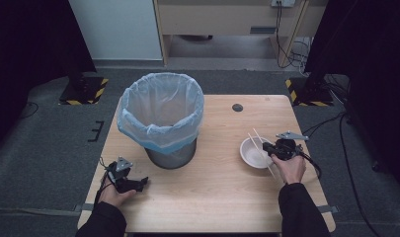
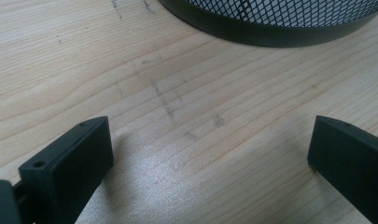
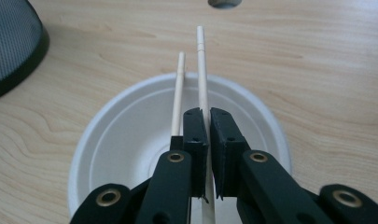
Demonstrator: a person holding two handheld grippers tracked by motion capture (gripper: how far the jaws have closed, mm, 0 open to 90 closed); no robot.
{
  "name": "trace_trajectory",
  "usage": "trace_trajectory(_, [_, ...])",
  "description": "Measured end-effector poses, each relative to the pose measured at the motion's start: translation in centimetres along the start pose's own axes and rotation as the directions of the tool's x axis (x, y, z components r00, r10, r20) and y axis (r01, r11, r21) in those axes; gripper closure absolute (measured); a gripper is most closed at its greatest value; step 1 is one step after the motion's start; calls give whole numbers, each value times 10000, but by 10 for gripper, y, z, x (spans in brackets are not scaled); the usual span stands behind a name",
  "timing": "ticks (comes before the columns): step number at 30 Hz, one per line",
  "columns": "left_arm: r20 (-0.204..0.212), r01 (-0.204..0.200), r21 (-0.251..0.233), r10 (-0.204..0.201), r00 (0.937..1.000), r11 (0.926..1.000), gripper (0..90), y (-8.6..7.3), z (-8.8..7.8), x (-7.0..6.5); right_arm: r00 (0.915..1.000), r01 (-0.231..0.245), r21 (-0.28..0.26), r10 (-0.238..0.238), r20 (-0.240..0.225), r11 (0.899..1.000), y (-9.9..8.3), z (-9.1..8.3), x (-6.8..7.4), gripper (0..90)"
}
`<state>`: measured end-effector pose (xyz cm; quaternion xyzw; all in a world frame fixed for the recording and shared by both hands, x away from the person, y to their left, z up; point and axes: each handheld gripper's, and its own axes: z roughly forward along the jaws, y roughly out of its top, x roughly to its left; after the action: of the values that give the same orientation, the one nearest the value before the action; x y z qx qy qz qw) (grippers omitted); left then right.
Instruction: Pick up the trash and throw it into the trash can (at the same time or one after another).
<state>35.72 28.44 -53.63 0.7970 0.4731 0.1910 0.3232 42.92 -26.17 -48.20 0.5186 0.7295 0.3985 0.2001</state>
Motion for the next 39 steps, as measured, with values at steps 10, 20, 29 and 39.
trace_trajectory(10, [0,3,-3,-3,10000,10000,0,0,0,0,9987,-417,-1255,377,-337,9912,16,-25,-2,857])
trace_trajectory(20, [0,2,-1,-2,10000,10000,0,0,0,0,9965,-536,-2236,378,-741,9732,31,-45,3,858])
trace_trajectory(29, [1,2,-2,-2,10000,10000,0,0,0,0,9924,-716,-3028,376,-1168,9504,44,-62,10,857])
trace_trajectory(39, [1,5,-4,-5,10000,10000,0,0,0,0,9873,-790,-3681,217,-1573,9264,57,-77,17,858])
